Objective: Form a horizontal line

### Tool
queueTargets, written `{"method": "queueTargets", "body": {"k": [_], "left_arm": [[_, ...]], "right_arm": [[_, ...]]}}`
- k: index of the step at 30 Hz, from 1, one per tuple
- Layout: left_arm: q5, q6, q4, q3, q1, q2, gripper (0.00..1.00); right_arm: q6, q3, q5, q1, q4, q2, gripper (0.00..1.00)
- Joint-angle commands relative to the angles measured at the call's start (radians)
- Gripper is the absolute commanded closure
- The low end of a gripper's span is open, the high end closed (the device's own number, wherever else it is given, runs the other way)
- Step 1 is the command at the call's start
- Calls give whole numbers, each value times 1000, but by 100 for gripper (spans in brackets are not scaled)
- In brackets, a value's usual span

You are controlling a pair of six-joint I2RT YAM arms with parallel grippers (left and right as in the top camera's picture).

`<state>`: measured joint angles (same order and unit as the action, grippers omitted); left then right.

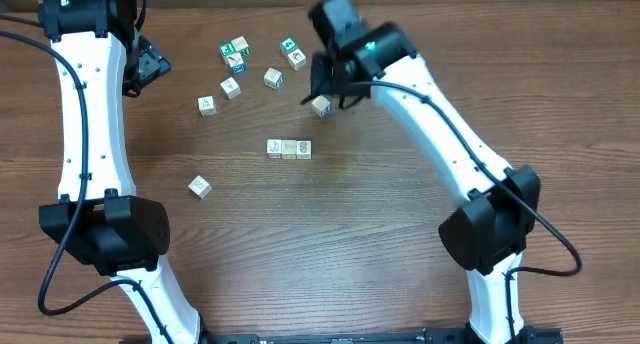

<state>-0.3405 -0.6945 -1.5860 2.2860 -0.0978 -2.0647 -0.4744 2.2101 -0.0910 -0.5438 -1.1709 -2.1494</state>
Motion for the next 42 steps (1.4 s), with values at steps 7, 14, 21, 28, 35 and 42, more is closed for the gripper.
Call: {"method": "queueTargets", "body": {"k": [7,14,21,28,35,42], "left_arm": [[1,22,-2,13,6,8,0],[1,22,-2,13,6,8,0],[1,22,-2,13,6,8,0],[1,22,-2,13,6,8,0],[1,22,-2,13,6,8,0],[1,22,-2,13,6,8,0]], "right_arm": [[38,-13,-231,2,120,-37,44],[39,-50,-286,23,202,-148,36],[49,-50,-280,71,247,-256,34],[174,-50,-105,102,344,-333,35],[173,-51,-78,102,346,-352,36],[173,-51,-61,101,329,-380,59]]}}
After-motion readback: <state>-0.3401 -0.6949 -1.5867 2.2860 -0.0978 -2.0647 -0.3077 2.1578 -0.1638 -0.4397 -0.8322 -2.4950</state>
